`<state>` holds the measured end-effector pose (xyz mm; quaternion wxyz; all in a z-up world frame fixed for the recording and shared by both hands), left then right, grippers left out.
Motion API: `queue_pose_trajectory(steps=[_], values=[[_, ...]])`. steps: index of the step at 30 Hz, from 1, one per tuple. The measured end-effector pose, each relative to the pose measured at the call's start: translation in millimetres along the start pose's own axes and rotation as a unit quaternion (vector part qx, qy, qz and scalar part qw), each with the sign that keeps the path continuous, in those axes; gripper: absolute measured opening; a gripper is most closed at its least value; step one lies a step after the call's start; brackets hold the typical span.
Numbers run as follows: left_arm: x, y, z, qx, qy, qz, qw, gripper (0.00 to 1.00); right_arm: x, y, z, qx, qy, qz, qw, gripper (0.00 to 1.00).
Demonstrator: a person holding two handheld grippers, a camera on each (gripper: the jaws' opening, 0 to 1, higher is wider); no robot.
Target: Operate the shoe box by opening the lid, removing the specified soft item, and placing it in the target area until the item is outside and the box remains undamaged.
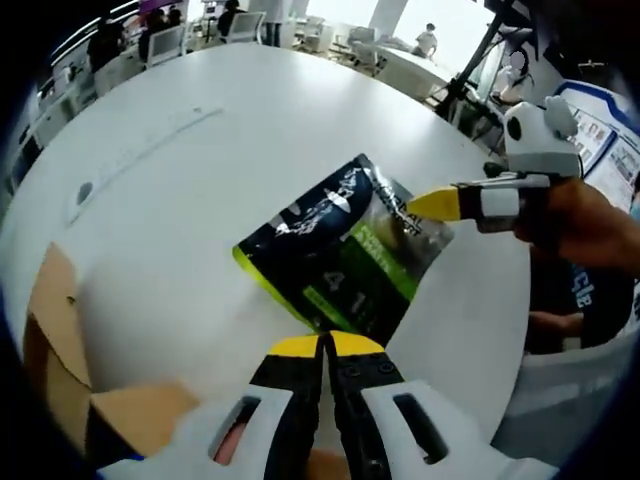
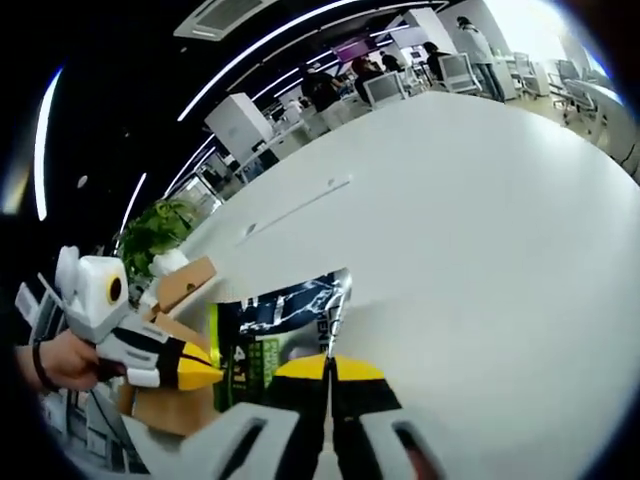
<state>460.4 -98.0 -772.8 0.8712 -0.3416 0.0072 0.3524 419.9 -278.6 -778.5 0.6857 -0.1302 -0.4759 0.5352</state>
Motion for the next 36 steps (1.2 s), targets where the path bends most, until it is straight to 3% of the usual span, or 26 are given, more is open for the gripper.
queue_pose_trajectory(steps=[13,25,36], values=[[-0.2,7.9,-12,0.048,-0.027,-0.054,0.997,0.0,-4,6.6,-12,0.015,-0.001,0.0,0.9999,0.0],[0.0,9.7,-10,0.055,-0.026,-0.039,0.9974,0.0,-11,9.1,-16,0.021,0.005,0.004,0.9998,0.0],[-9.0,10.9,2,0.064,-0.029,-0.07,0.9951,0.03,-19,10.8,-6,0.018,0.014,0.012,0.9997,0.04]])
Point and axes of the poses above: the point that each gripper's makers call its tool centre point, and the gripper's own axes: z roughly backward along the fingers, x roughly to its left, y roughly out of its underside, the point moved 7 cm from there along z, roughly backward along the fingers, and after that the axes turned 9 degrees about -x, right-handed, at the moved point
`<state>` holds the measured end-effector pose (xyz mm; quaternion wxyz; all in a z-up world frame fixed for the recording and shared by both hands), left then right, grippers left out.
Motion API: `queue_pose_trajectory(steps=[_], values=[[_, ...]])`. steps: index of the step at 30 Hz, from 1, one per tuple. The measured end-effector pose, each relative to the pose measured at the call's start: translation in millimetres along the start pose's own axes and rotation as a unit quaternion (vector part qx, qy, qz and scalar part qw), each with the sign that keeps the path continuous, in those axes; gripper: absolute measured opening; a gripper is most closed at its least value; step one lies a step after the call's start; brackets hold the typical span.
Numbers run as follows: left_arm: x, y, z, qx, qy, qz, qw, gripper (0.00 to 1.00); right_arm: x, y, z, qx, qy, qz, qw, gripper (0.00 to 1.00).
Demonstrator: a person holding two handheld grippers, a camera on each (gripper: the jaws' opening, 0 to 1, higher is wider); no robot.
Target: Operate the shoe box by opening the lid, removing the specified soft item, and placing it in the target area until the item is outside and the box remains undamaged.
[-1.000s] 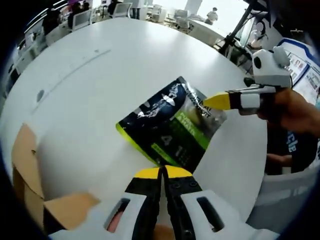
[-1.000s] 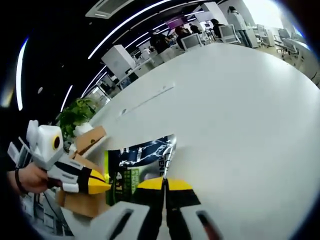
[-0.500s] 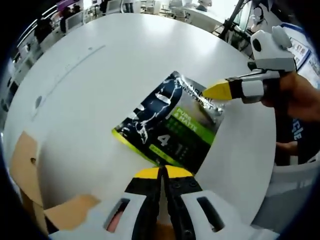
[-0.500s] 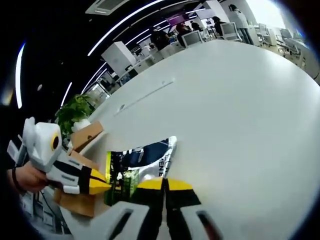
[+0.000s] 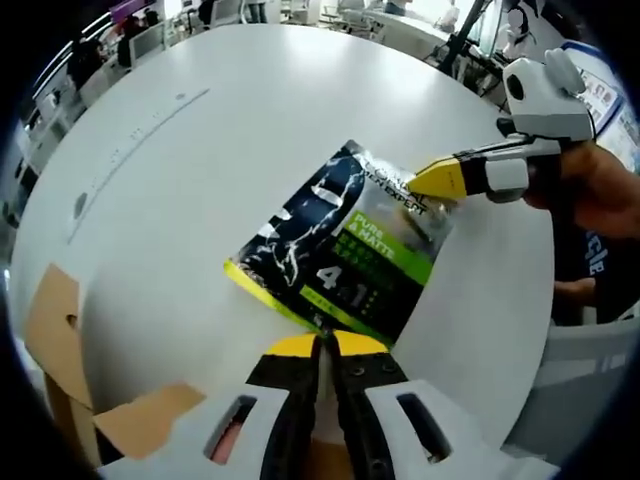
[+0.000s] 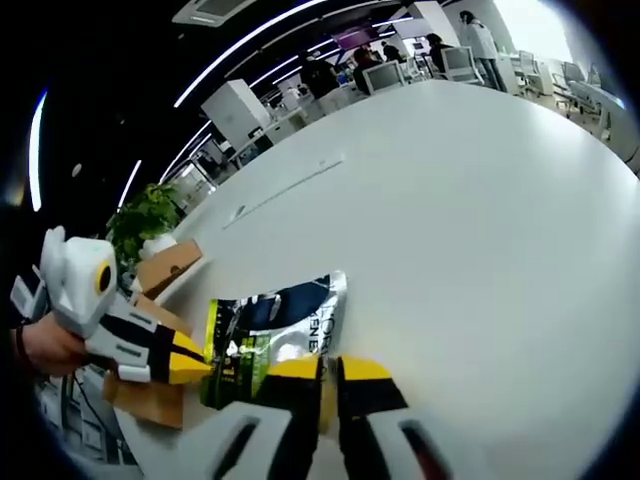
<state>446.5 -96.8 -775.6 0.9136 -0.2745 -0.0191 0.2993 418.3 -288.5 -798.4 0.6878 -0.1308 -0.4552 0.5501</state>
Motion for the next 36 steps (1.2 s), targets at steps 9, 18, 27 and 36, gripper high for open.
queue_pose_trajectory(steps=[9,18,27,36], values=[[-2.4,-3.3,18,-0.021,0.002,-0.008,0.9997,0.04,-1,-1.3,17,-0.009,0.007,-0.002,0.9999,0.05],[-6.4,-14.6,39,-0.091,0.023,0.047,0.9944,0.1,9,2.2,33,-0.013,0.012,-0.001,0.9998,0.05],[-9.3,-14.5,68,-0.16,0.03,0.056,0.985,0.13,25,5.8,49,-0.018,0.011,0.049,0.9986,0.11],[-11.3,4.0,103,-0.221,0.056,0.078,0.9706,0.18,50,-3.4,64,-0.058,-0.013,0.059,0.9965,0.13]])
Point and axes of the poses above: the point that each gripper's makers call its tool centre point, and the gripper's own axes: z roughly backward along the fingers, x roughly to its left, y roughly out of its underside, the point moved 7 cm from there along z, roughly backward along the fingers, and after that the axes turned 9 degrees about -x, right-handed, at the moved point
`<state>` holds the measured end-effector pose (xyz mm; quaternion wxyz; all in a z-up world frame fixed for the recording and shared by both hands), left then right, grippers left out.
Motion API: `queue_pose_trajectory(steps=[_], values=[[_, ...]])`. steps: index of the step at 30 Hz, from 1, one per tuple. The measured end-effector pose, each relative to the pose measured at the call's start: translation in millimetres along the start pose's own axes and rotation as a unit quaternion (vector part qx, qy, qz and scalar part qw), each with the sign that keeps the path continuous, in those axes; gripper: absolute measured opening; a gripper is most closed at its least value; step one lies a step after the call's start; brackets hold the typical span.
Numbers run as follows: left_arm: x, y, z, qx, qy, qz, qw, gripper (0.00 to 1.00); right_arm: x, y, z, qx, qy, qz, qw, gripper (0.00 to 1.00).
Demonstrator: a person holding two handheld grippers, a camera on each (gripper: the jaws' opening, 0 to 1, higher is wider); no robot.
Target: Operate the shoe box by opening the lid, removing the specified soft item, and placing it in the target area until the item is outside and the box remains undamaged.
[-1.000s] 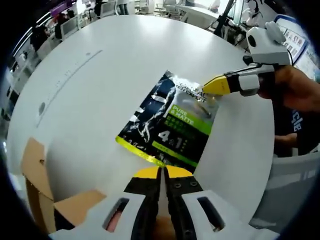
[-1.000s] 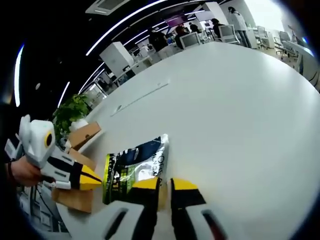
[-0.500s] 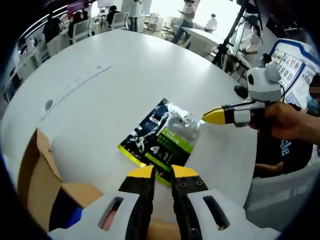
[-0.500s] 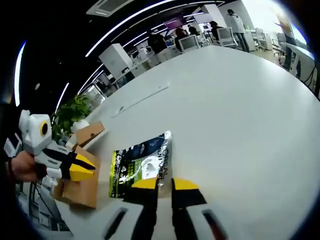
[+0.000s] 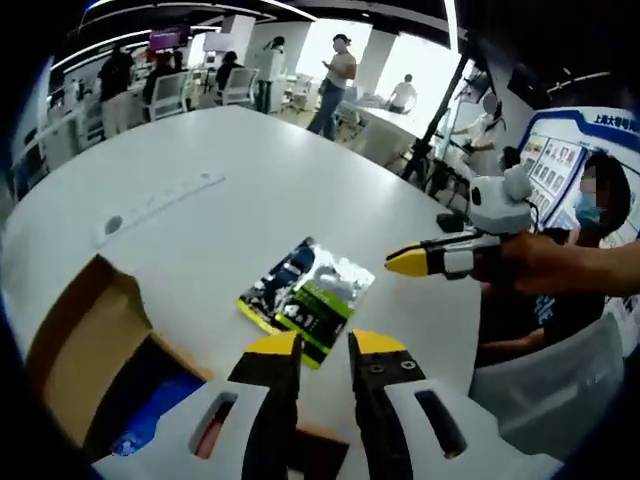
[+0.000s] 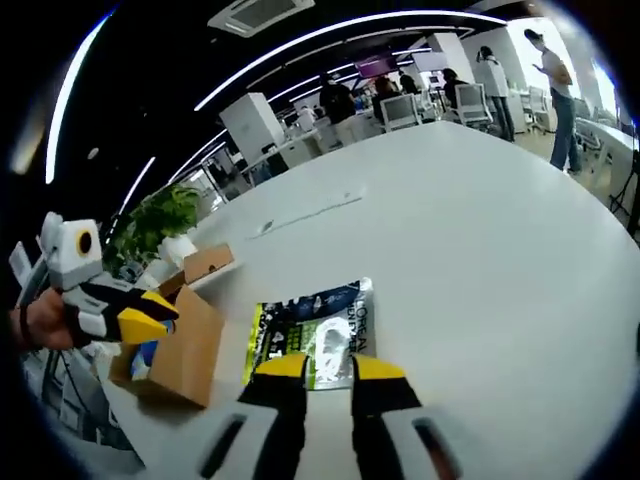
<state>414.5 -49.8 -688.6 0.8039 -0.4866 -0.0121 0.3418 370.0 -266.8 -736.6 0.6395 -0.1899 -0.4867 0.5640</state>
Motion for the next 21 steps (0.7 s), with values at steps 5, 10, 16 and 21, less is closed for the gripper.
queue_pose_trajectory(steps=[5,10,16,21], values=[[5.9,2.6,26,-0.033,-0.002,0.024,0.9992,0.19,20,-4.7,3,-0.001,-0.023,0.026,0.9994,0.12],[21.7,4.7,55,-0.059,-0.019,0.033,0.9975,0.19,31,-4.6,2,0.003,-0.032,0.036,0.9988,0.12],[42.8,15.3,90,-0.083,-0.045,0.055,0.9941,0.19,46,4.5,-1,0.017,-0.044,0.042,0.998,0.12],[53.8,31.0,117,-0.086,-0.065,0.063,0.9922,0.19,63,9.7,-3,0.026,-0.06,0.05,0.9966,0.12]])
Point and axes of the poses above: the point that each gripper's makers call its tool centre point, and the gripper's own axes: z roughly backward along the fingers, x roughly to its left, y roughly out of its underside, the point moved 7 cm from there along z, roughly backward along the fingers, and after that the axes turned 9 degrees about -x, right-handed, at the moved point
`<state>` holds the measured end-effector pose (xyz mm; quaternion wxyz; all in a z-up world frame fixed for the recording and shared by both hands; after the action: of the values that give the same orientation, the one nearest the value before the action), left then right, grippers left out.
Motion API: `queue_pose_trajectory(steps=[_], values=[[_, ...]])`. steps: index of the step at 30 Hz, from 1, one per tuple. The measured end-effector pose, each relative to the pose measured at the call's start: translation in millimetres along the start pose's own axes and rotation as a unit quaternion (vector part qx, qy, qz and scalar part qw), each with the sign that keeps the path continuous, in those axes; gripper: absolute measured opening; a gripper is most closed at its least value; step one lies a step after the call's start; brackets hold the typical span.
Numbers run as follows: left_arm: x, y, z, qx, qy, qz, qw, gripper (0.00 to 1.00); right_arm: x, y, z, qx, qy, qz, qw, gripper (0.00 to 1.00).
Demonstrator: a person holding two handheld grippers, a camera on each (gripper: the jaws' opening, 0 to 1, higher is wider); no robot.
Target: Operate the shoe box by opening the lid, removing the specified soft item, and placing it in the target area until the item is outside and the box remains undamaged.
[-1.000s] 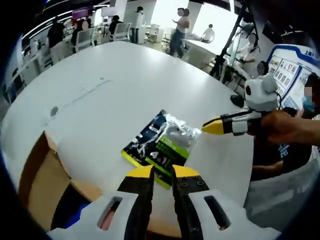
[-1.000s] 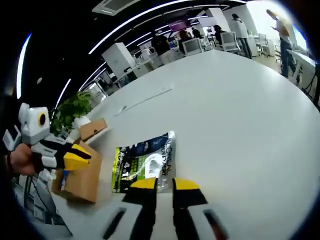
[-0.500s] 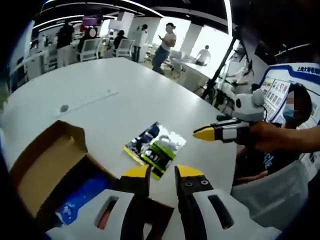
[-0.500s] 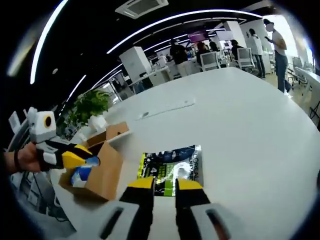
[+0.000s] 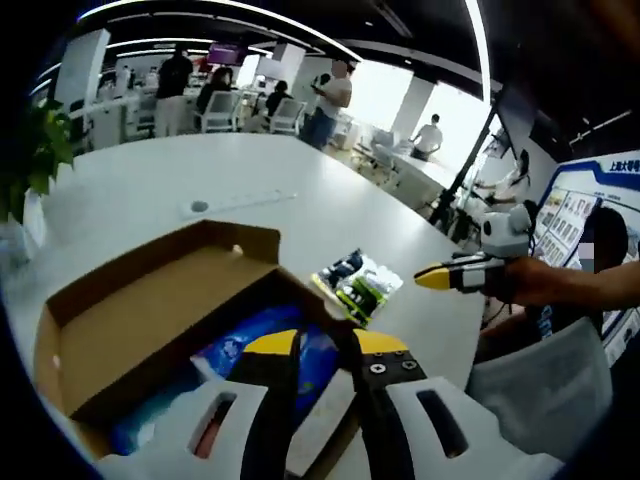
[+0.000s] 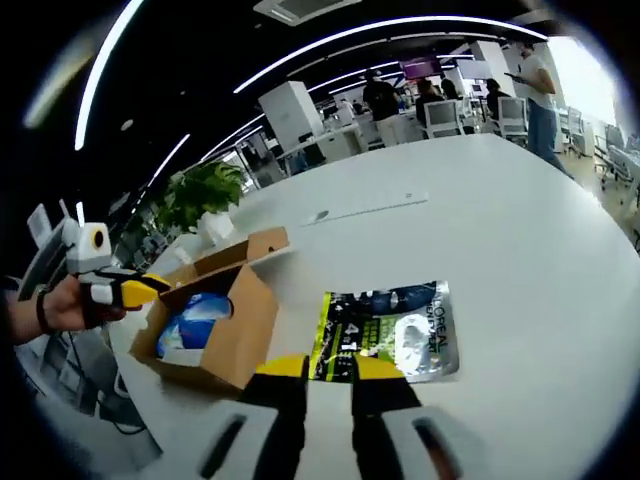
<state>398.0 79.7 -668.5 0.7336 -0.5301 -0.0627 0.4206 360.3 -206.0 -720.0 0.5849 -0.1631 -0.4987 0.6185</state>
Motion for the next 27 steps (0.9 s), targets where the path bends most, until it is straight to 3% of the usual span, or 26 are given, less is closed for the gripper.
queue_pose_trajectory(steps=[13,27], values=[[27.8,18.1,52,-0.017,-0.045,0.026,0.9985,0.19,47,-11.4,-11,0.008,-0.048,0.039,0.998,0.16],[41.5,32.9,100,-0.054,-0.065,0.067,0.9941,0.24,90,-13.1,-32,0.028,-0.093,0.07,0.9928,0.23]])
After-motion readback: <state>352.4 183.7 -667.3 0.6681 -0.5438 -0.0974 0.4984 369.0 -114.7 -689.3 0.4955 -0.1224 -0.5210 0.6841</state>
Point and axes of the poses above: the point that each gripper's makers call its tool centre point, and the gripper's own axes: z roughly backward along the fingers, x roughly to its left, y roughly out of its underside, the point moved 7 cm from there along z, roughly backward along the fingers, and after that the axes turned 9 degrees about -x, right-handed, at the moved point
